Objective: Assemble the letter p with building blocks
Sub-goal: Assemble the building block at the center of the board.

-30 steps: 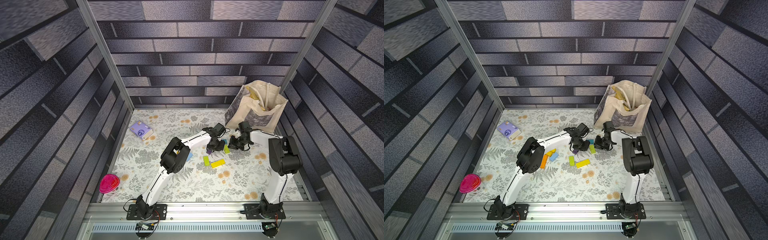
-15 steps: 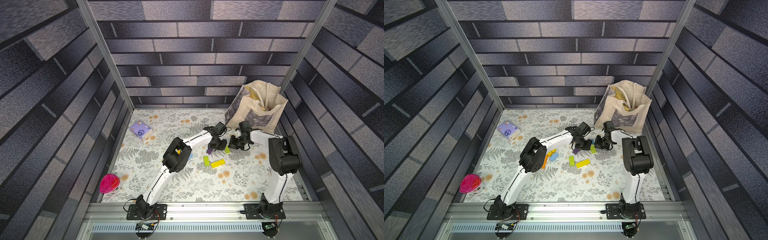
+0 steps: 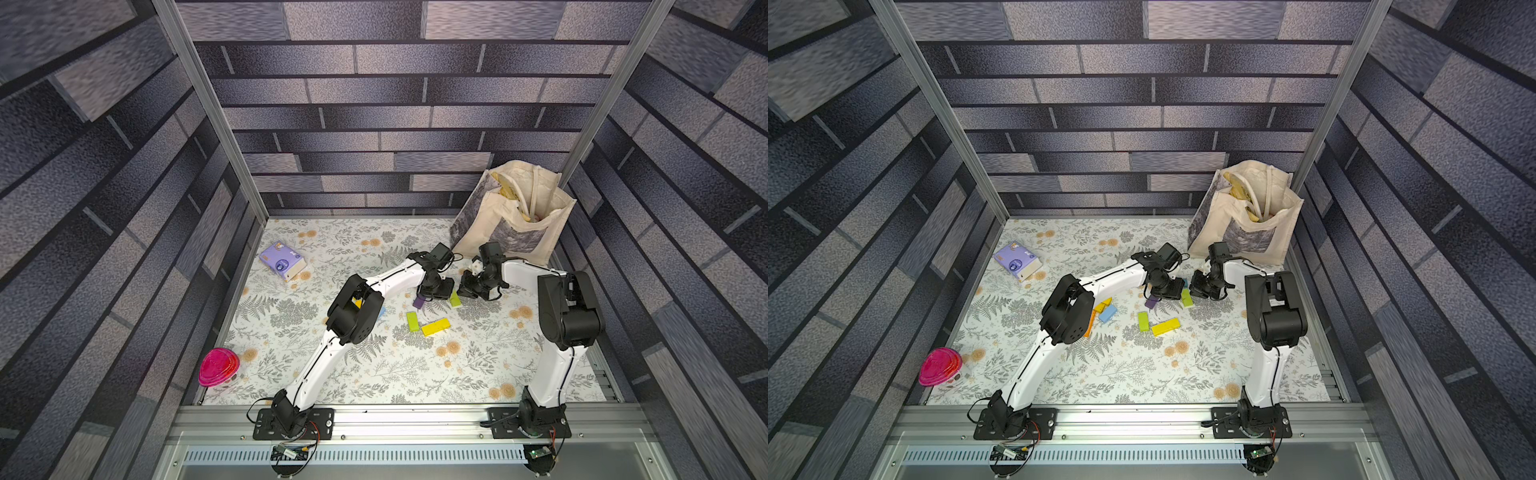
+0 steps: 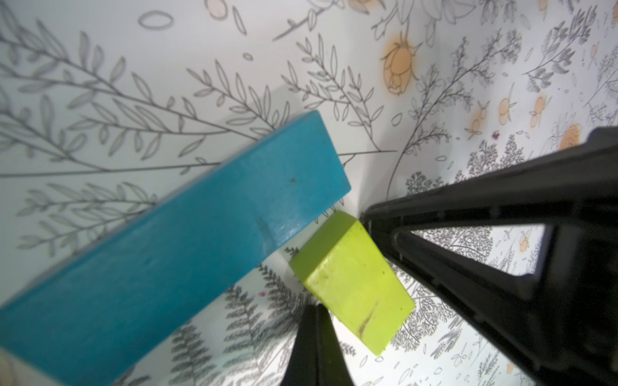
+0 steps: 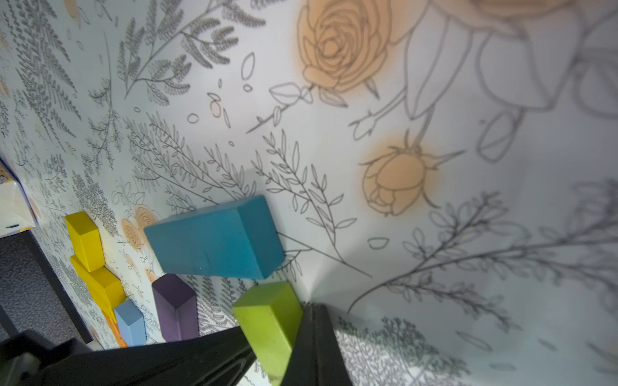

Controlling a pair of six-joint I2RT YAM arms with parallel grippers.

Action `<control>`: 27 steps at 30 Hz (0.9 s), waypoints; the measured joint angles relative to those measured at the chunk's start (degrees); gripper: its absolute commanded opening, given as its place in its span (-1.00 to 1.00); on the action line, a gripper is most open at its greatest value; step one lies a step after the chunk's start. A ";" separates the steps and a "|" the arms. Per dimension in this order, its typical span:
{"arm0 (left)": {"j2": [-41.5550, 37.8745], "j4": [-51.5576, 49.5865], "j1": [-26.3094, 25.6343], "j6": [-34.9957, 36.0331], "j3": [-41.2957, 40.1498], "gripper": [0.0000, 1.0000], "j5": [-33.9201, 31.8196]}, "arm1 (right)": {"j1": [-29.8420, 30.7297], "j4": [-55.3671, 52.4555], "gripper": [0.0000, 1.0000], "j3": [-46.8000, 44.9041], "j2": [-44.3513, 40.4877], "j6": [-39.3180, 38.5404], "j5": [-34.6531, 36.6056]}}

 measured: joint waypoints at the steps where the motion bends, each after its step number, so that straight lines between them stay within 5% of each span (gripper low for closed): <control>1: 0.07 -0.02 0.09 -0.09 0.07 -1.00 0.07 | -0.02 0.00 -1.00 0.04 0.04 0.02 -0.02; 27: 0.98 0.11 1.25 -1.42 1.22 -1.00 1.97 | -0.11 -0.22 -1.00 1.86 1.46 0.44 -0.59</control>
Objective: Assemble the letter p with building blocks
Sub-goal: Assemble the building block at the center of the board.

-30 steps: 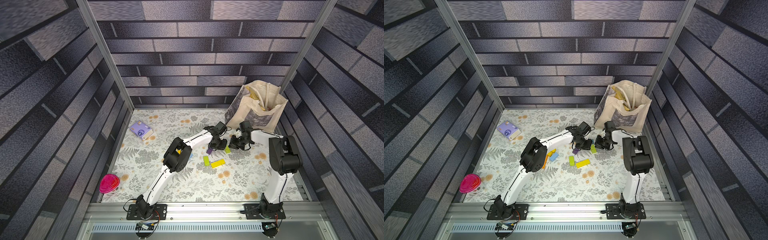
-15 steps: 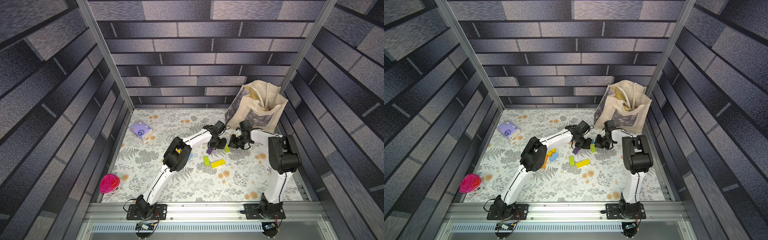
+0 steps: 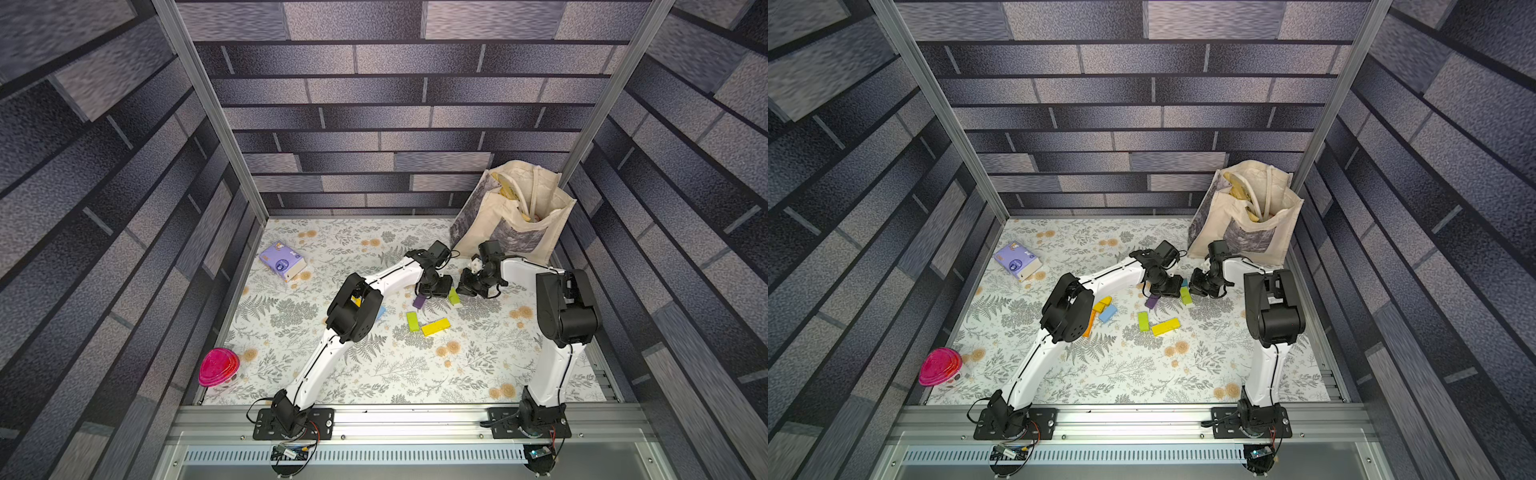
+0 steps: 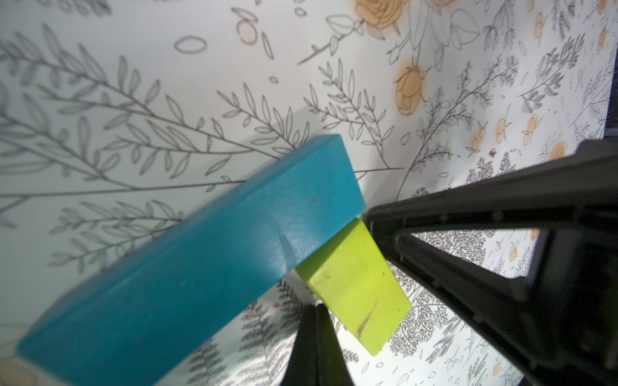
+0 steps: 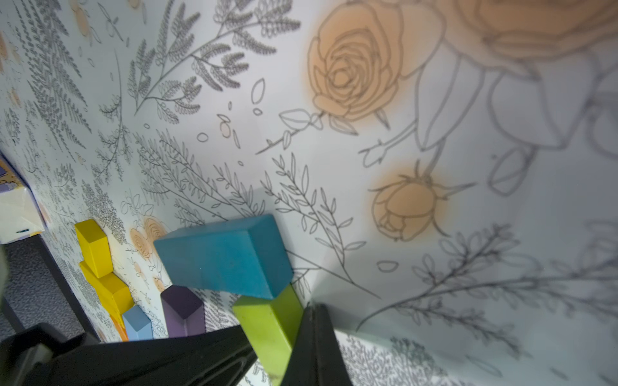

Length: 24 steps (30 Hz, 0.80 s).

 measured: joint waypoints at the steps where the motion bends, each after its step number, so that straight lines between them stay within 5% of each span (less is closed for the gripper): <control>1: 0.09 0.00 0.09 0.00 0.13 -1.00 0.13 | 0.00 0.00 -1.00 0.00 -0.02 0.02 0.02; 24: -0.68 2.93 0.37 -1.95 -1.88 -1.00 -1.31 | 0.00 -0.09 -1.00 0.09 -0.13 0.70 0.83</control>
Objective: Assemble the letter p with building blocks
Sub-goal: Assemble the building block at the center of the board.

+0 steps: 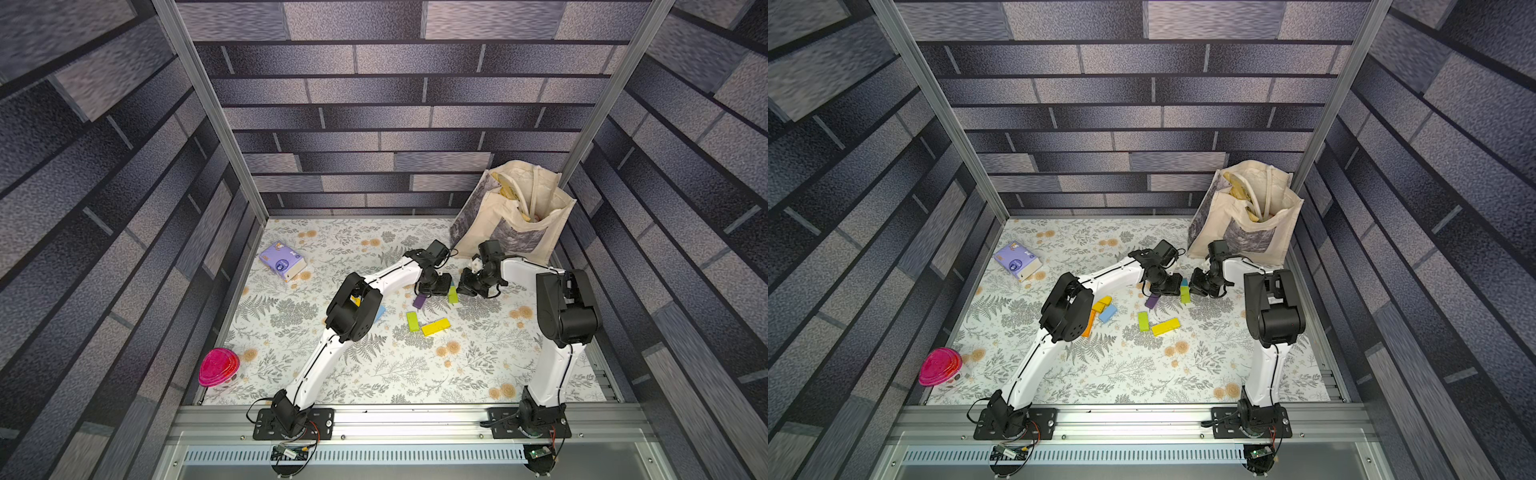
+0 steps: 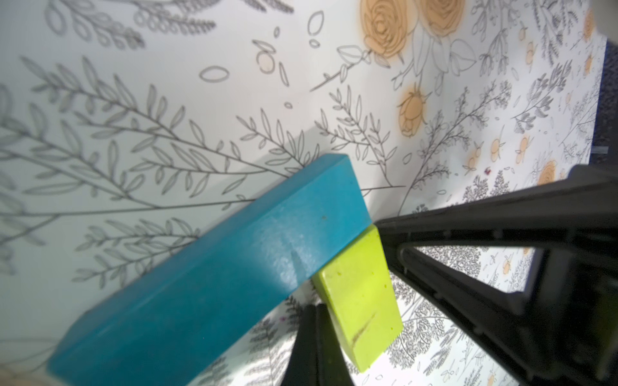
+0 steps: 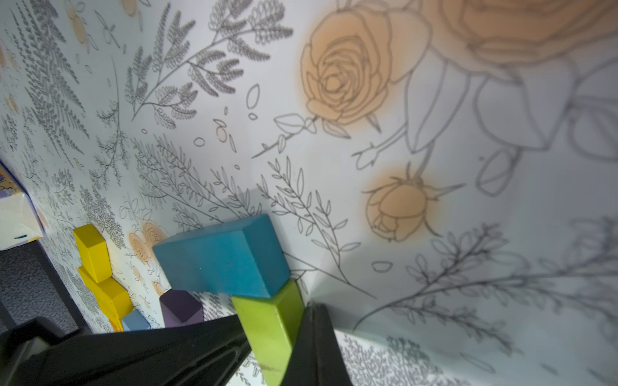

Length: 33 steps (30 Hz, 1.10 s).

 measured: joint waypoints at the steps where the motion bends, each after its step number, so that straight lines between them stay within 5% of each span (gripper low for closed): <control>1: -0.42 0.63 0.00 -0.42 -0.72 -1.00 -0.59 | 0.00 0.00 -1.00 0.00 -0.02 0.13 0.02; 21: -14.27 10.21 0.26 -0.92 -18.53 -1.00 -8.96 | -0.26 -0.33 -1.00 -0.44 -0.55 0.35 0.48; 33: -19.30 11.85 2.05 -0.81 -21.88 -1.00 -11.67 | -0.28 -2.32 -1.00 1.01 0.11 0.37 0.87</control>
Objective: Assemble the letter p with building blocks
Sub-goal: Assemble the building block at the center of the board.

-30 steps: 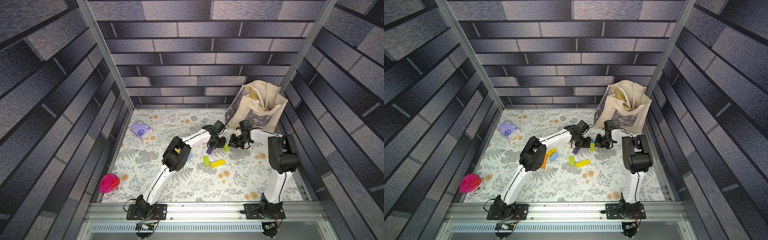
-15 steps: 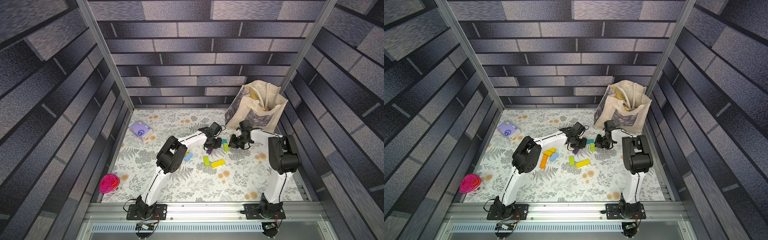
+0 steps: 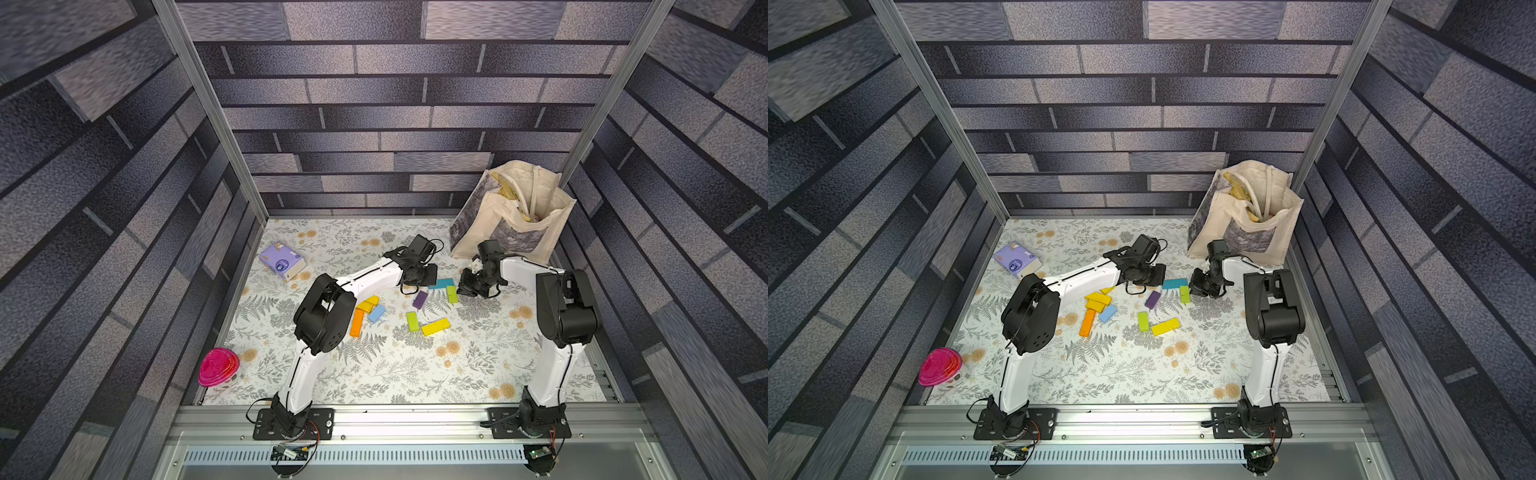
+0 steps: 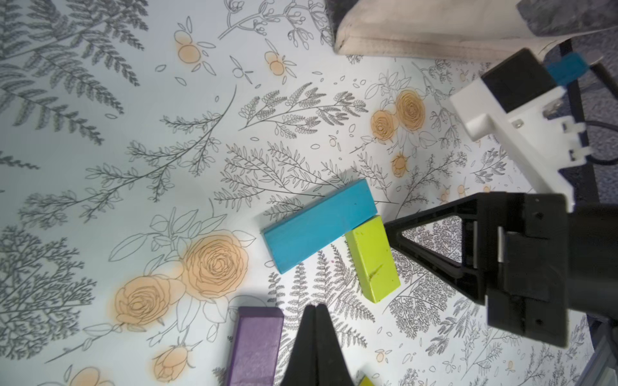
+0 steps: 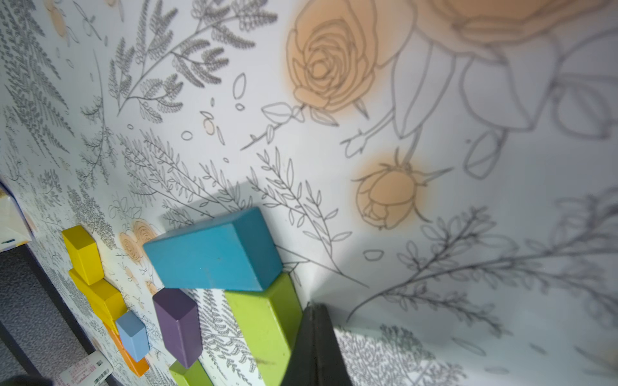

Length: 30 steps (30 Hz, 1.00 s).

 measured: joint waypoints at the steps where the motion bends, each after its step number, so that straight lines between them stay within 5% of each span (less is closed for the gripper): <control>1: 0.00 -0.13 0.15 0.00 -0.31 -1.00 -0.11 | 0.00 -0.07 -1.00 0.11 0.11 -0.02 0.00; 30: 0.00 -0.09 0.57 -0.02 -1.25 -0.96 -0.44 | -0.11 -0.15 -1.00 1.68 1.27 0.42 0.04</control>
